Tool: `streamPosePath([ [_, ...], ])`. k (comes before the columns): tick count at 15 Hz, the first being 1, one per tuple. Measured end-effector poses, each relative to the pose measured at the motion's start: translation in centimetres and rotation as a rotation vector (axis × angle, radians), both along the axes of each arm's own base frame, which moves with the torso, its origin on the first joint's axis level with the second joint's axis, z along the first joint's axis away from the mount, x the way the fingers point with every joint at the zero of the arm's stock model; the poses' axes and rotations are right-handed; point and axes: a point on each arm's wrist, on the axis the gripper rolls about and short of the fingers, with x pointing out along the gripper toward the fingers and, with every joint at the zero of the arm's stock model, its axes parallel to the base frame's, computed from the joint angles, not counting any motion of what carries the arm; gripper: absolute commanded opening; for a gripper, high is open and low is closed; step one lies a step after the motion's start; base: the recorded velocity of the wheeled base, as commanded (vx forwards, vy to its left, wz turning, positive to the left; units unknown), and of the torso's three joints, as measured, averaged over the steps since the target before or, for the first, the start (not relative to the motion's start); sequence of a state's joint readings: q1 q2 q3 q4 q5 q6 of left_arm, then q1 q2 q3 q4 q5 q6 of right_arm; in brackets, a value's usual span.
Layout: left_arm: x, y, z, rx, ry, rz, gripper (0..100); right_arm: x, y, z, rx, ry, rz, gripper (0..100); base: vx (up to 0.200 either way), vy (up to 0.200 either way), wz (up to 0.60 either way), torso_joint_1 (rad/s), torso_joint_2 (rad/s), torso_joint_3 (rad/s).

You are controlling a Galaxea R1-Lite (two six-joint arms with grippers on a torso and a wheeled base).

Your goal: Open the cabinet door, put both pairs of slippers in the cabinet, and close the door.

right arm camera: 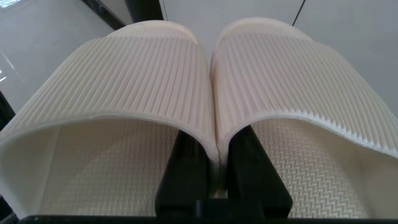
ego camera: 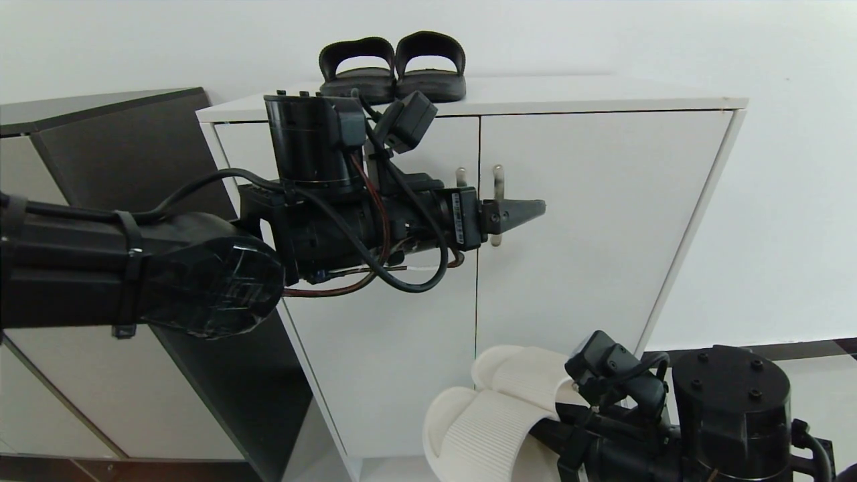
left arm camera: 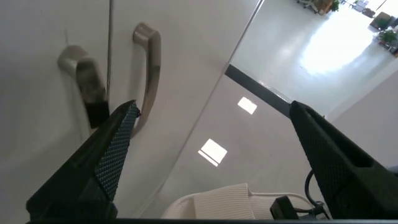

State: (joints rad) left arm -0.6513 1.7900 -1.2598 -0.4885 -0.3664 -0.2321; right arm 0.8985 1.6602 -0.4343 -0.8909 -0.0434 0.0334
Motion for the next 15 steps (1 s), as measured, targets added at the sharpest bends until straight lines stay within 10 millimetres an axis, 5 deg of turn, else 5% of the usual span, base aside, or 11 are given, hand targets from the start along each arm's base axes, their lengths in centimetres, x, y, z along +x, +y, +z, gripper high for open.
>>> streamPosePath([
  [10, 1.6, -1.4, -0.5, -0.004, 0.006, -0.008, 100, -0.3, -0.2, 0.6, 0.015, -0.015, 0.004, 0, 0.000, 0.000, 0.00, 0.000, 0.00, 0.000],
  [11, 1.6, -1.6, -0.6, -0.004, 0.006, -0.012, 0, -0.4, -0.1, 0.6, 0.017, -0.015, 0.009, 0, 0.000, 0.000, 0.00, 0.000, 0.00, 0.000],
  [15, 1.4, -2.0, -0.7, -0.001, 0.009, -0.023, 0, -1.0, -0.2, 0.4, 0.016, 0.004, 0.061, 0, 0.000, 0.000, 0.00, 0.000, 0.00, 0.000],
])
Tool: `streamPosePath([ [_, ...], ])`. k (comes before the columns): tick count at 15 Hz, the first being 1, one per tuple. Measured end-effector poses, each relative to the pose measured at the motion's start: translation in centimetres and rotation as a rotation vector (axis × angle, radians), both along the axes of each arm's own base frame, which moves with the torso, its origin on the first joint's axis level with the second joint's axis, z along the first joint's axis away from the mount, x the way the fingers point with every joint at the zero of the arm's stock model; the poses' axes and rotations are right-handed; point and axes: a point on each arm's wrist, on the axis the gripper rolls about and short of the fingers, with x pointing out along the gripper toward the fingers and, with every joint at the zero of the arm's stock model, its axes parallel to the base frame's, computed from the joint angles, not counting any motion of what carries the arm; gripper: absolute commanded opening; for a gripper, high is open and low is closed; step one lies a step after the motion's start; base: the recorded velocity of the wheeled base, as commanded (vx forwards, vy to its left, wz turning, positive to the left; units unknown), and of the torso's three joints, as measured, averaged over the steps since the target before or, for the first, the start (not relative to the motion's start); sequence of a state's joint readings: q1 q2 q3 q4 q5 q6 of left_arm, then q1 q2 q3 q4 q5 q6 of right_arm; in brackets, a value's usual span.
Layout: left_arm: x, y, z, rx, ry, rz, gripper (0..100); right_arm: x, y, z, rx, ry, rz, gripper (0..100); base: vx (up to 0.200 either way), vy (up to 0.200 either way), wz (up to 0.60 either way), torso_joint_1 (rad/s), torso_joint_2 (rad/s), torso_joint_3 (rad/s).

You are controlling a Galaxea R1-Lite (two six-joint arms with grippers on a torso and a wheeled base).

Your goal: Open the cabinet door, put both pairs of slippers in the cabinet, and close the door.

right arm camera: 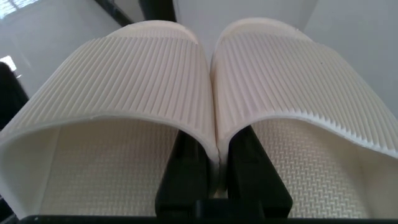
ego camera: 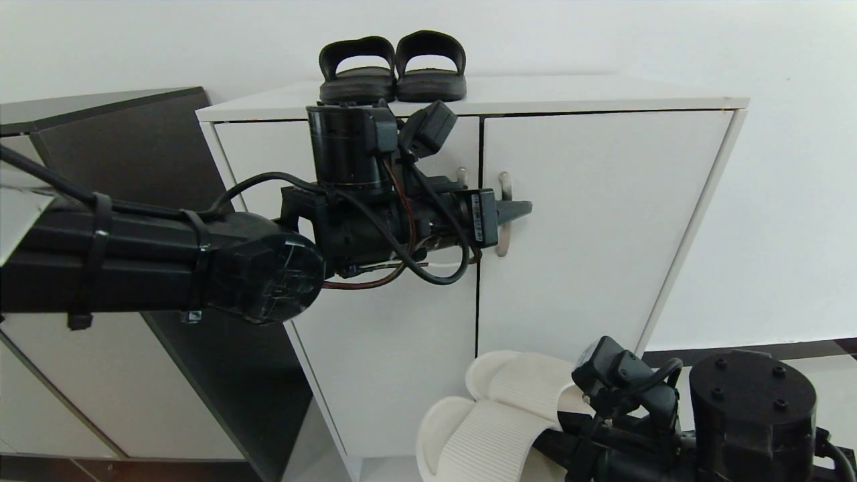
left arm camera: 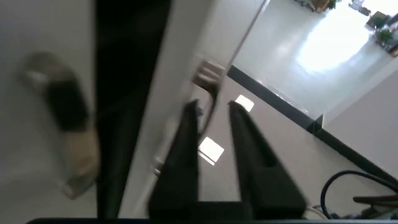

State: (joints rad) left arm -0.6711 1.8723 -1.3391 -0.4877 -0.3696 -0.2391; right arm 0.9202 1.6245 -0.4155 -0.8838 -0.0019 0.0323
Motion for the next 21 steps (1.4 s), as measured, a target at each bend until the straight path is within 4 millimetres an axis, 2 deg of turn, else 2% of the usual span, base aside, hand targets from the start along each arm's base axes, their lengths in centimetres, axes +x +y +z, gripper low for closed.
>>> streamPosePath([
  [2, -0.7, -0.4, -0.1, 0.006, 0.004, -0.022, 0, -0.4, -0.2, -0.2, 0.001, 0.017, 0.044, 0, 0.000, 0.000, 0.00, 0.000, 0.00, 0.000],
  [5, -3.2, -1.0, -0.1, 0.012, 0.011, -0.073, 0, -1.5, -0.8, -0.4, 0.018, 0.055, 0.172, 0, 0.000, 0.000, 0.00, 0.000, 0.00, 0.000],
  [8, -4.8, -0.8, 0.1, 0.017, 0.010, -0.096, 0, -1.9, -1.2, -0.4, 0.020, 0.057, 0.194, 0, 0.000, 0.000, 0.00, 0.000, 0.00, 0.000],
  [12, -6.9, 0.7, 0.1, 0.028, 0.007, -0.115, 0, -2.1, -1.3, -0.5, 0.007, 0.043, 0.203, 0, 0.000, 0.000, 0.00, 0.000, 0.00, 0.000],
  [15, -9.2, 2.8, 0.3, 0.036, -0.006, -0.120, 0, -2.3, -1.4, -0.7, -0.013, 0.030, 0.214, 0, 0.000, 0.000, 0.00, 0.000, 0.00, 0.000],
  [18, -8.9, 4.3, 1.1, 0.019, -0.022, -0.075, 0, -2.6, -1.4, -0.9, -0.021, 0.034, 0.228, 0, 0.000, 0.000, 0.00, 0.000, 0.00, 0.000],
  [21, -6.1, 4.1, 2.0, -0.006, -0.036, -0.017, 0, -2.7, -1.4, -1.0, -0.024, 0.038, 0.233, 0, 0.000, 0.000, 0.00, 0.000, 0.00, 0.000],
])
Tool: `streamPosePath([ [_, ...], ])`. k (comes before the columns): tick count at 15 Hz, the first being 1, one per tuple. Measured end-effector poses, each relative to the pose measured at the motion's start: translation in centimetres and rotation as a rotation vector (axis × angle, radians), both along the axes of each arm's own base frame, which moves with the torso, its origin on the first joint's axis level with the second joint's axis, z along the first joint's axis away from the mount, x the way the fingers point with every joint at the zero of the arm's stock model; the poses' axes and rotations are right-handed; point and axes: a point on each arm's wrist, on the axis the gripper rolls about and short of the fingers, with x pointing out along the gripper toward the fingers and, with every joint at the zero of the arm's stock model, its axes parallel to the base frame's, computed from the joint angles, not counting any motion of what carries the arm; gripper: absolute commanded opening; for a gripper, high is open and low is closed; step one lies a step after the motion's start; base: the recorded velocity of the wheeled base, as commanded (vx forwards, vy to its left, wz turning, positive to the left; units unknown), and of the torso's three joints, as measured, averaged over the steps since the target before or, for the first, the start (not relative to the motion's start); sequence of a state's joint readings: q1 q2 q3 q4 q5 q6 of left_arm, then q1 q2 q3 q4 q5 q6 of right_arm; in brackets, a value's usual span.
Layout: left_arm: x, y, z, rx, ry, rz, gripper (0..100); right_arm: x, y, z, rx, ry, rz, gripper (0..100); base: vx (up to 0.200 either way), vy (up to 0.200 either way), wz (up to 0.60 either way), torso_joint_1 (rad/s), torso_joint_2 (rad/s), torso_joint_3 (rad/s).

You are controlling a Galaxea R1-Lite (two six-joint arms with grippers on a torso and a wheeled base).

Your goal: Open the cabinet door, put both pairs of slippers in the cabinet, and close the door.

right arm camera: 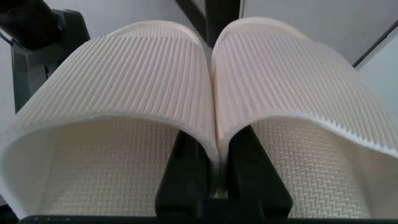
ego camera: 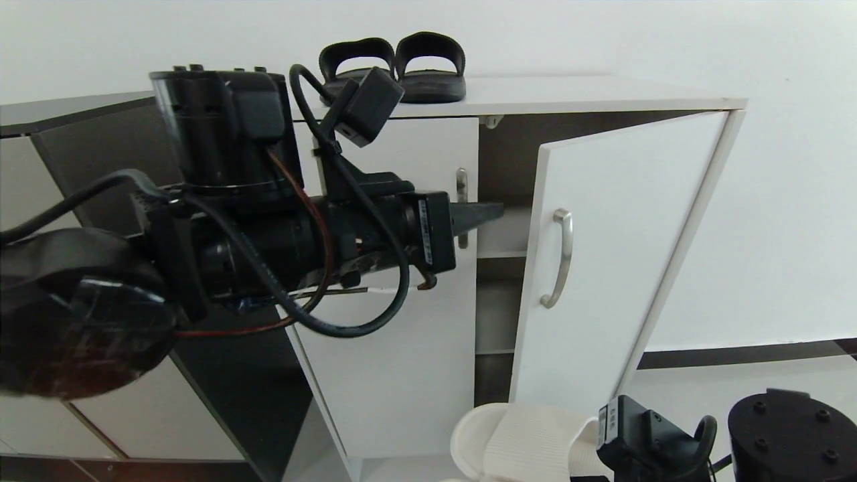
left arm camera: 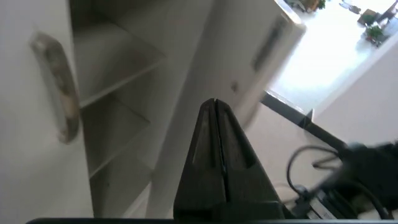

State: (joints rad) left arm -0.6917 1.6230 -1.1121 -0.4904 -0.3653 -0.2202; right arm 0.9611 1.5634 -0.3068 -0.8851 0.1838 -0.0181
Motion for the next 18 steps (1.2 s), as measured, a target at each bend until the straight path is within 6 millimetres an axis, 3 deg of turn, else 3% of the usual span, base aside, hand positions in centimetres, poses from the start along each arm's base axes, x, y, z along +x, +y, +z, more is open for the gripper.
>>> streamPosePath([
  [2, 2.1, -0.4, 0.3, -0.022, 0.007, 0.030, 0, 0.0, 0.0, -0.1, -0.003, 0.002, 0.001, 0, 0.000, 0.000, 0.00, 0.000, 0.00, 0.000],
  [5, 3.6, -1.4, 0.1, -0.027, 0.010, 0.031, 0, 0.1, 0.2, -0.4, -0.015, 0.007, -0.006, 0, 0.000, 0.000, 0.00, 0.000, 0.00, 0.000],
  [15, 4.1, -3.2, -0.7, -0.015, 0.020, -0.002, 0, 0.4, 0.7, -1.5, -0.064, 0.013, 0.009, 0, 0.000, 0.000, 0.00, 0.000, 0.00, 0.000],
  [18, 3.9, -3.9, -0.7, -0.016, 0.015, -0.019, 0, 0.1, 0.9, -2.2, -0.093, 0.021, 0.028, 0, -0.200, 0.000, 0.00, 0.007, 0.00, 0.001],
])
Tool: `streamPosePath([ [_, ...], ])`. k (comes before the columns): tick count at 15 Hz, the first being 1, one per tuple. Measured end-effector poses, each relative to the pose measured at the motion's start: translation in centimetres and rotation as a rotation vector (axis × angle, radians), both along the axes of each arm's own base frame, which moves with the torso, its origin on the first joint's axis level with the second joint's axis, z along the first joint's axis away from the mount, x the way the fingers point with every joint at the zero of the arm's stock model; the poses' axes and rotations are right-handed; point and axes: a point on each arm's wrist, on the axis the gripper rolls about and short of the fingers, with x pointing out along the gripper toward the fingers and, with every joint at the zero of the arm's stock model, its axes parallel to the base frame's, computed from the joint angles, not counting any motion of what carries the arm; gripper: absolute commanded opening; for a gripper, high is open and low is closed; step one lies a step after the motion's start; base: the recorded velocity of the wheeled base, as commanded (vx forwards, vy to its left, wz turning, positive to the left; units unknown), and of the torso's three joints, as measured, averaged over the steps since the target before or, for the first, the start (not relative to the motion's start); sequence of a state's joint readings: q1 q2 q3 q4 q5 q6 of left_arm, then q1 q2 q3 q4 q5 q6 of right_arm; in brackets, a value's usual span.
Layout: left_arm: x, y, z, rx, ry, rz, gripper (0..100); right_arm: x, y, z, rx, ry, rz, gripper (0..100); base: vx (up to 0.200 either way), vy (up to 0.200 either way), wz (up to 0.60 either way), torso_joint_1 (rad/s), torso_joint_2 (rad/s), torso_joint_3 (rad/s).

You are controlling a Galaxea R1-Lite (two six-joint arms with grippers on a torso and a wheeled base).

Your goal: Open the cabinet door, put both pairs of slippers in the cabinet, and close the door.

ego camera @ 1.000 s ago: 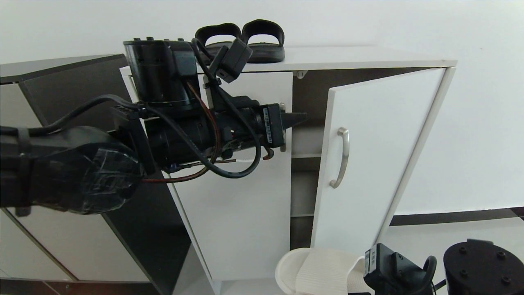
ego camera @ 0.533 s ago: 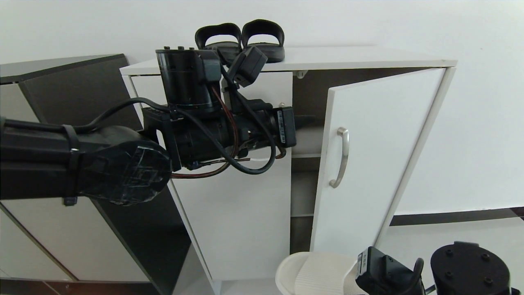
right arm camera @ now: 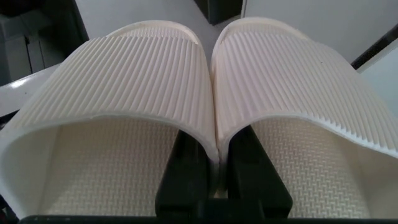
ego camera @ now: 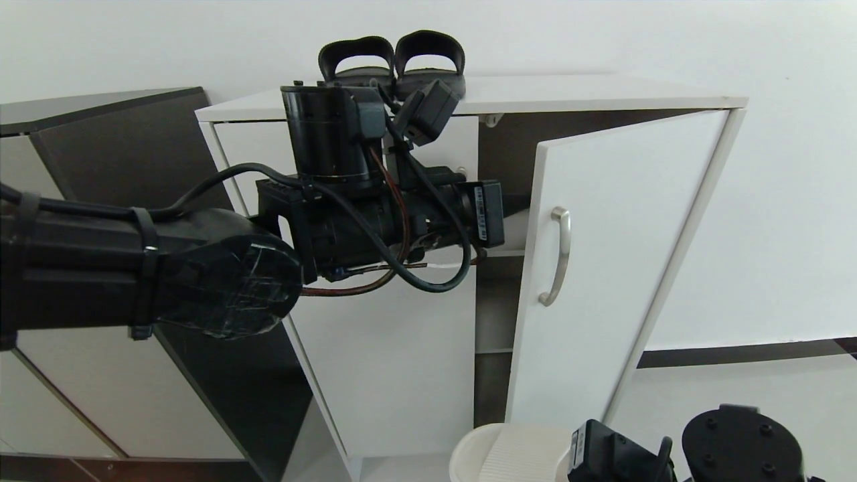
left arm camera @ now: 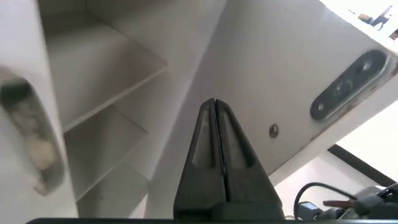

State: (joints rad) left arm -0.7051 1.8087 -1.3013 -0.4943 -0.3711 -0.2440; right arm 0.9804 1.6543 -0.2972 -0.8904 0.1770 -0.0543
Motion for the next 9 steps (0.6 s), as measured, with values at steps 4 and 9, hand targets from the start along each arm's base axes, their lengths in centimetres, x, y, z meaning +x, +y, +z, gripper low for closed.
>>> streamPosePath([
  [4, -3.5, -2.5, -0.9, 0.032, 0.015, -0.117, 0, -1.7, 0.6, -0.5, -0.025, 0.005, 0.065, 0, -0.200, 0.000, 0.00, -0.005, 0.00, 0.004],
  [9, -3.5, -1.4, -0.3, 0.027, -0.039, -0.017, 0, -1.6, 1.0, 0.0, -0.008, -0.013, 0.032, 0, -0.080, 0.000, 0.00, 0.003, 0.00, 0.003],
])
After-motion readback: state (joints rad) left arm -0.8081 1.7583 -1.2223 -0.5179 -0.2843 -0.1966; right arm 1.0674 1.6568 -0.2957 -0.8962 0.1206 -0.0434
